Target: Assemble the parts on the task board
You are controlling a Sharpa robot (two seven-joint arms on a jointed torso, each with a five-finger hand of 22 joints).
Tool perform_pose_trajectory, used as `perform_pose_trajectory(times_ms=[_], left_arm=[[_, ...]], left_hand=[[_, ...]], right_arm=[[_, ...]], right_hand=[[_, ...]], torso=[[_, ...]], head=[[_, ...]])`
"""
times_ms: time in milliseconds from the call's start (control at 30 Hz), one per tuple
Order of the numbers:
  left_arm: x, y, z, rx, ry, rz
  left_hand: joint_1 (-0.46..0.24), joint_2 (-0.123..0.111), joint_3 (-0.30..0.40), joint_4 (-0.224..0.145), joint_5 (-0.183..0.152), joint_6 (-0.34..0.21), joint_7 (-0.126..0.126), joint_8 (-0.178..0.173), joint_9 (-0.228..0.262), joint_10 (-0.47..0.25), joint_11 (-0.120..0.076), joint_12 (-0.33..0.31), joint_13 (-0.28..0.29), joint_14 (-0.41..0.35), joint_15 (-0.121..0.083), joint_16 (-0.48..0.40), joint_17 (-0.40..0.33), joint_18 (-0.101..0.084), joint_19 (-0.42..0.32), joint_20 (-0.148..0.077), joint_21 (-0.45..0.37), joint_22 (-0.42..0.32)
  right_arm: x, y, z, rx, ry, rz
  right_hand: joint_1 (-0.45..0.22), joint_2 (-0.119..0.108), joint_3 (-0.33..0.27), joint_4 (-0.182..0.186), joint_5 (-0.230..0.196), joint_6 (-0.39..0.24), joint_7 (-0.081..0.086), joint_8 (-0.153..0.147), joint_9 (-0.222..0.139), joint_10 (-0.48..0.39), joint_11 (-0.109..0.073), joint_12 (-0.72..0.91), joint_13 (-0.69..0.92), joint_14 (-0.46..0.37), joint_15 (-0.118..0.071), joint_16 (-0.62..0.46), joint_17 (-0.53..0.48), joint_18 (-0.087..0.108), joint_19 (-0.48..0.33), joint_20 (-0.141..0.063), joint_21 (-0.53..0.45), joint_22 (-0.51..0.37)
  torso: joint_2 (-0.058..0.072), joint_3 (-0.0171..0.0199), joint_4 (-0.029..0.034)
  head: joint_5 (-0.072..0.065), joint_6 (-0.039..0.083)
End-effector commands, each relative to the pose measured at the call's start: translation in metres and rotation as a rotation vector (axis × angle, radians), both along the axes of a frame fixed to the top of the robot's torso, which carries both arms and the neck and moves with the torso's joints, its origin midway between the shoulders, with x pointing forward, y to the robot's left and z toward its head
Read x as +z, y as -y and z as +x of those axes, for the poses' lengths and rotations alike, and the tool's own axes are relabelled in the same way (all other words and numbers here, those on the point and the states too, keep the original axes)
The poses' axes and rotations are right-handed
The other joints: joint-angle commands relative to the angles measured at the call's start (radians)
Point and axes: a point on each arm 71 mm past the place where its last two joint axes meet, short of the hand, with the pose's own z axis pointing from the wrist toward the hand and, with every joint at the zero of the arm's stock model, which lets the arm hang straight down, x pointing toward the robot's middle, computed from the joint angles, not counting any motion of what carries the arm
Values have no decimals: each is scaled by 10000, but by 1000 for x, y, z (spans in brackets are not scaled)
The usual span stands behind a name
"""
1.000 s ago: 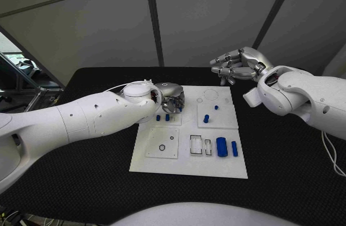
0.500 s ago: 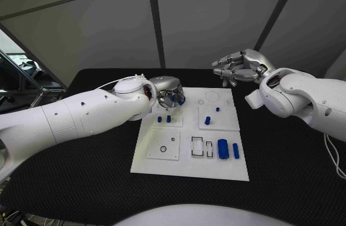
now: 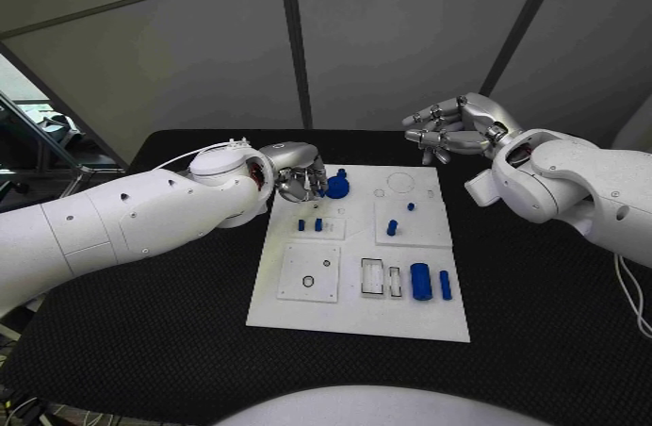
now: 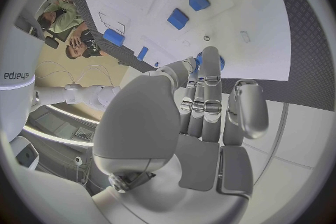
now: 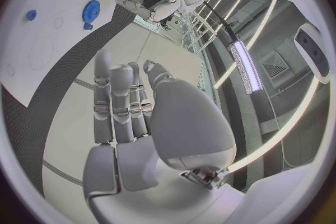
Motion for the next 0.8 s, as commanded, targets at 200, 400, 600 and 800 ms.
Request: perform_pose_trajectory(times_ms=[200, 400, 600, 800], left_arm=[[-13, -8, 1, 328, -543, 238], [-19, -10, 3, 399, -731, 347], [-21, -10, 4, 443, -790, 393], [-22, -10, 6, 480, -843, 438]], left_hand=[[-142, -4, -5, -64, -32, 53, 3, -65, -16, 71, -5, -50, -11, -62, -18, 45, -17, -19, 56, 3, 29, 1161], [-161, -10, -7, -67, -33, 57, 0, -72, -18, 78, -6, -67, -11, -62, -18, 47, -17, -16, 51, 4, 14, 1156], [-184, -10, -9, -67, -35, 62, 3, -79, -21, 87, -4, -85, -11, -62, -17, 49, -18, -10, 41, 5, -12, 1146], [-197, -11, -11, -67, -35, 61, 5, -85, -23, 89, -2, -96, -12, -62, -15, 51, -18, -8, 36, 6, -25, 1141]], right_arm=[[2, -1, 0, 102, 114, 9], [2, -1, 0, 108, 136, -26], [2, -1, 0, 113, 143, -33], [2, -2, -1, 121, 144, -34]], right_hand=[[74, -62, 61, -15, 68, -72, 17, 47, -9, -70, -1, 38, -11, 73, -10, -51, 13, 50, 92, -3, -68, -12], [62, -66, 85, -9, 92, -60, 19, 62, -7, -63, 1, 47, -21, 83, -10, -58, 31, 49, 102, -5, -75, -14], [62, -66, 85, -9, 92, -60, 19, 62, -7, -63, 1, 47, -21, 83, -10, -58, 31, 49, 102, -5, -75, -14], [62, -66, 85, -9, 92, -60, 19, 62, -7, -63, 1, 47, -21, 83, -10, -58, 31, 49, 102, -5, -75, -14]], torso=[[11, -2, -17], [15, 2, -33], [15, 3, -16], [14, 3, -22]], head=[[34, 19], [17, 4], [15, -6], [12, -29]])
